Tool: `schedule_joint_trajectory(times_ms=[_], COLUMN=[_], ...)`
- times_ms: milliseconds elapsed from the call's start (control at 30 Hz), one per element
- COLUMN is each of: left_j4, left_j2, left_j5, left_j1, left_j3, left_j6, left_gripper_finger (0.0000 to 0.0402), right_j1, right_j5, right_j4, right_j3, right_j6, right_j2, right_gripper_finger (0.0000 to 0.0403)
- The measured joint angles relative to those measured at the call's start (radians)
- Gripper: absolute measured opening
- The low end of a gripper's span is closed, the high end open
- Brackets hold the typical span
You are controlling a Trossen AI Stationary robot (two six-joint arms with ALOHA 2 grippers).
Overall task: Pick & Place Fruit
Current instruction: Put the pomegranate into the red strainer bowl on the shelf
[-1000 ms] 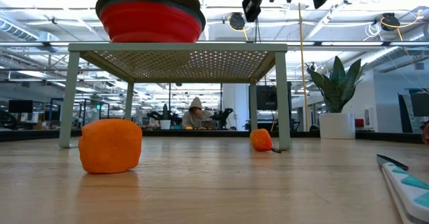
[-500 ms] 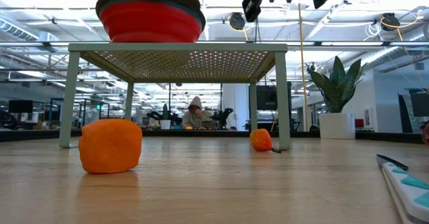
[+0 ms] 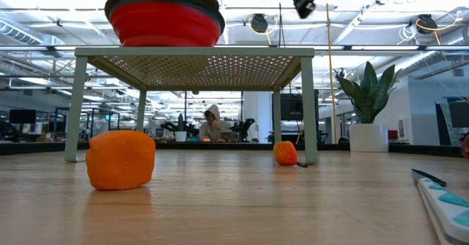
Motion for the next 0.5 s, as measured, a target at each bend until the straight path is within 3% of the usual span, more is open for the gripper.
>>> schedule_joint_trajectory(times_ms=[300, 500], left_j4=[-0.109, -0.111], left_j2=[-0.092, -0.107], left_j5=[-0.001, 0.005], left_j1=[-0.016, -0.036], left_j3=[0.0, -0.033], left_j6=[0.014, 0.029], left_gripper_finger=[0.0009, 0.0007], right_j1=[0.093, 0.145], right_j5=[0.19, 0.245], right_j4=[-0.308, -0.414], right_j3=[0.0, 0.0], right_j6=[-0.011, 0.024], right_j2=[-0.116, -0.171], right_gripper_finger=[0.0, 0.0])
